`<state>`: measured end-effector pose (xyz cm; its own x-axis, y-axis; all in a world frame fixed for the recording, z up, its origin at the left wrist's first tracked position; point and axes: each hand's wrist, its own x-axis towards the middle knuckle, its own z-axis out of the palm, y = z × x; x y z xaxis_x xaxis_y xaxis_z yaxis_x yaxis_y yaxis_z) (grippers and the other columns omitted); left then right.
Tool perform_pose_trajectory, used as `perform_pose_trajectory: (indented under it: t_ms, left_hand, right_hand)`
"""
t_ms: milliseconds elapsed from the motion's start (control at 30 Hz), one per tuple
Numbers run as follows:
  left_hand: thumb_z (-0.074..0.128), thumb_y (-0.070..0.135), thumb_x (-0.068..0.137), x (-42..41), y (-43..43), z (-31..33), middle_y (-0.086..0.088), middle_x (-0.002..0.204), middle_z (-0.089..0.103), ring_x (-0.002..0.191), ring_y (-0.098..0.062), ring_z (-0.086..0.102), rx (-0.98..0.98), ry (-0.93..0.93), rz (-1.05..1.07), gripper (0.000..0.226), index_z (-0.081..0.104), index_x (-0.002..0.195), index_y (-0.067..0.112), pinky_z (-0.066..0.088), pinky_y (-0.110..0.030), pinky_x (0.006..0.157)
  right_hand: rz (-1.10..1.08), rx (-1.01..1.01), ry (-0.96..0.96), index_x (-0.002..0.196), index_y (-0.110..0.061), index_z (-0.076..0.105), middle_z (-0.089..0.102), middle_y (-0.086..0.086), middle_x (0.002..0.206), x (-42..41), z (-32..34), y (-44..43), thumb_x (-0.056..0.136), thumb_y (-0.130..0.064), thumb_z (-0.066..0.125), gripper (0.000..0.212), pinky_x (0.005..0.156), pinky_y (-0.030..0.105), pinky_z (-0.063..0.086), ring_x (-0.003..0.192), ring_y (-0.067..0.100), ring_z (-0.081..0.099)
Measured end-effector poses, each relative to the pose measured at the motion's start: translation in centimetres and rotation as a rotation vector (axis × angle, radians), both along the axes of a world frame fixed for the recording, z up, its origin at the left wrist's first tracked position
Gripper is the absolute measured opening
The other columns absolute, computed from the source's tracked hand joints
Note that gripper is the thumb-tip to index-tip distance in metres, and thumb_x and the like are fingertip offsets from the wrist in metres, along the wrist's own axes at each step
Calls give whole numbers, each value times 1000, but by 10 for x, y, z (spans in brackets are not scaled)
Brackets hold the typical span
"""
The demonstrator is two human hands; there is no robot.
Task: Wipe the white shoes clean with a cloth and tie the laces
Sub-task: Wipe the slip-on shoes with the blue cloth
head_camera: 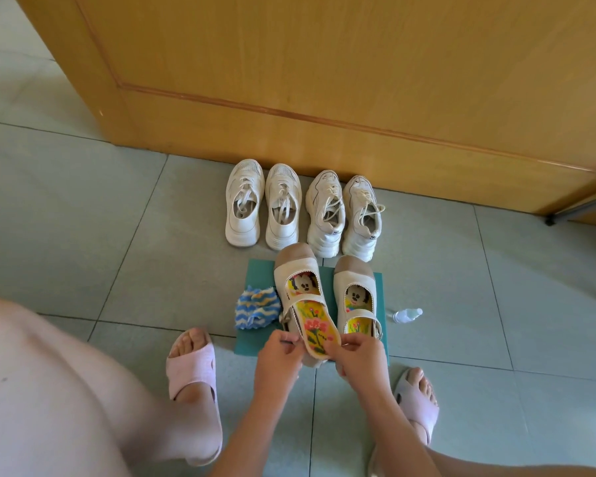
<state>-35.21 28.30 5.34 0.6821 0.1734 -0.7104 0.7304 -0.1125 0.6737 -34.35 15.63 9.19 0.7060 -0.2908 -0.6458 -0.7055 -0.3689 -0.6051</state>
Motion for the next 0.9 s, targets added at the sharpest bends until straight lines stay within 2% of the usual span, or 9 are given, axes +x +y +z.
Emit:
perform_pose_trajectory:
  t_ms: [100,167,233,333,433,667,767,900]
  left_hand:
    - [73,38,76,-3,-2,-4,3,80,65,69,-13,64,128,-2,-44,26,53,85,24,54,-33,64]
    - [71,31,79,-1,-1,-5,2,80,66,69,-14,64,130,1,-36,20,54,85,22,56,-35,66]
    - [68,23,82,-1,0,-8,0,79,67,67,-15,65,113,-7,-22,13,56,85,20,57,-36,66]
    - [68,22,83,-4,0,-8,1,77,66,69,-14,65,119,-59,-15,11,57,85,20,58,-33,62]
    - [68,22,84,-5,-2,-7,0,79,66,72,-14,66,95,-79,-16,12,56,86,19,58,-30,61]
    - [69,25,82,-4,0,-10,3,77,63,73,-12,64,147,-111,-100,17,52,84,21,57,-39,71]
    - [69,26,83,-3,0,-10,4,77,64,74,-12,64,156,-123,-126,17,52,85,22,57,-39,72]
    - [65,24,86,-2,0,-10,6,79,63,74,-9,63,194,-145,-165,13,52,88,22,57,-34,74]
  right_hand:
    - [22,-108,-16,89,-19,66,68,1,75,-3,-3,1,80,-30,72,15,57,28,49,61,13,58]
    - [23,-162,-23,92,-22,65,69,0,80,-3,-1,0,80,-31,72,15,61,28,51,69,14,63]
    - [22,-214,-31,94,-22,65,69,-2,83,-1,2,-1,81,-31,71,16,55,22,45,71,13,62]
    - [3,-319,-55,93,-23,63,67,-5,82,0,6,6,83,-33,69,15,48,17,31,67,11,56]
    - [-61,-350,-92,92,-23,61,61,-8,74,-4,3,19,85,-31,67,13,50,20,32,68,12,54]
    - [-93,-375,-147,89,-23,61,63,-10,74,-11,-4,40,87,-29,64,7,53,21,31,69,9,53]
    - [-35,-444,-181,86,-26,60,63,-11,75,-10,-8,38,86,-31,64,7,58,25,33,71,10,55]
    - [172,-576,-397,72,-21,62,59,-10,67,-9,-13,41,74,-17,75,14,56,27,34,74,17,51]
